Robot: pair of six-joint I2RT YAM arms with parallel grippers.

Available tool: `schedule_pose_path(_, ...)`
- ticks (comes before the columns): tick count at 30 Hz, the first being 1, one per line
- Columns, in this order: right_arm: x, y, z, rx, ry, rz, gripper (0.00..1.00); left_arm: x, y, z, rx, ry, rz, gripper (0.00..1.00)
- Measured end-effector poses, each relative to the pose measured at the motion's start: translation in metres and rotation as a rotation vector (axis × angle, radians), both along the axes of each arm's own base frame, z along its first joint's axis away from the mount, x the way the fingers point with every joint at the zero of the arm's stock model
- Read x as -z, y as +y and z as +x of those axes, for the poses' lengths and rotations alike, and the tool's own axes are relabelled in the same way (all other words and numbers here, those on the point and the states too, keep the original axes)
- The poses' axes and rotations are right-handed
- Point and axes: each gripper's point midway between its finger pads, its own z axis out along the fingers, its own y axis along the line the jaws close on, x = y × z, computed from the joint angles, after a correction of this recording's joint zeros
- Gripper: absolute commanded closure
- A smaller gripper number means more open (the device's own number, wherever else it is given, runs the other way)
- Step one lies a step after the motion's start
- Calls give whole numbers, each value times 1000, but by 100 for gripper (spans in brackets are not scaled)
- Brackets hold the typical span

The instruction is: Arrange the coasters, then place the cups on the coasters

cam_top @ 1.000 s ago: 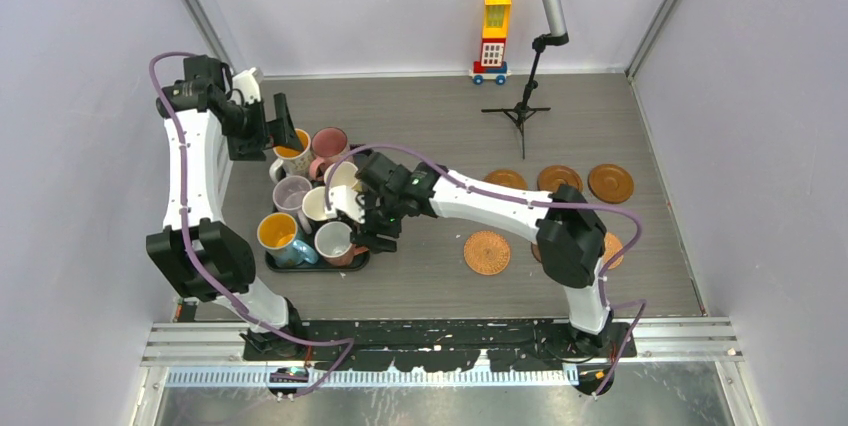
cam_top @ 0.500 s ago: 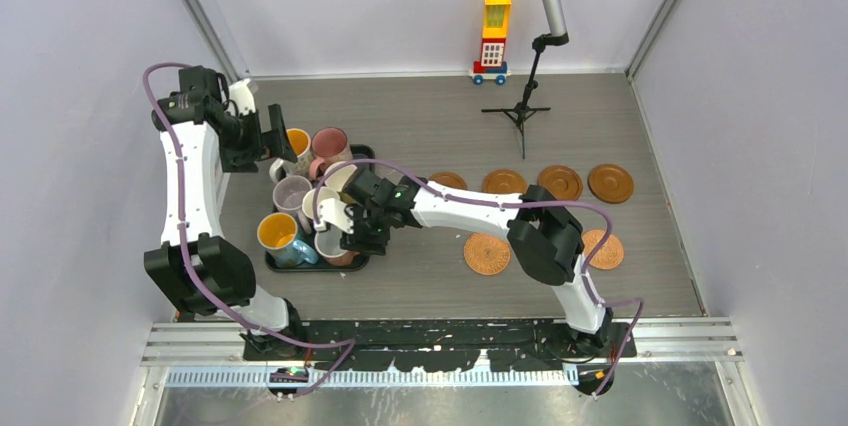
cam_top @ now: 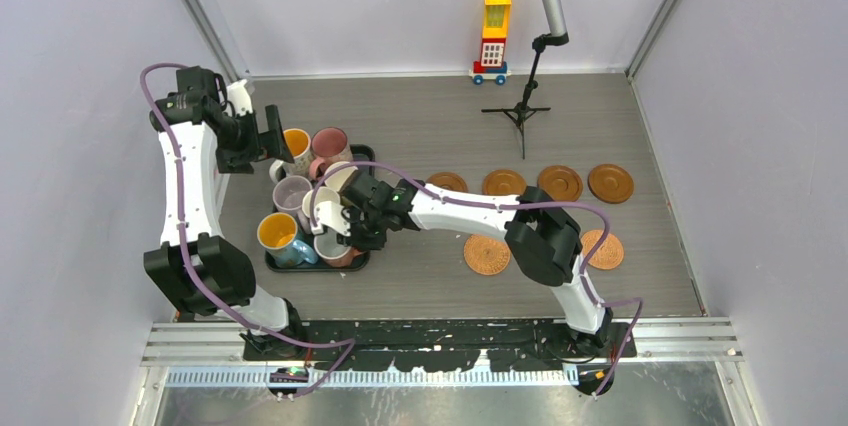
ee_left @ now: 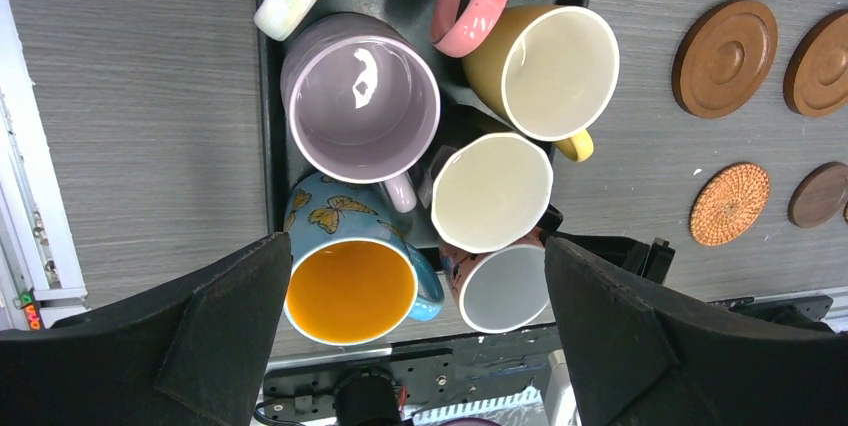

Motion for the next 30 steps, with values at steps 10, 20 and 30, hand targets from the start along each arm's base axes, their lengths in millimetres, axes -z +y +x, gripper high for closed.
schedule_pose_path(10,-9,-1,-2,20,14,14,100,-3,0,1,0,-8,3,0)
schedule_pose_path(20,-89,-13,3,105,65,166,100,-4,-1,3,0,-13,-8,0)
schedule_pose_path(30,-159,-95,58,359,67,338,100,-13,-11,9,36,-47,-60,0)
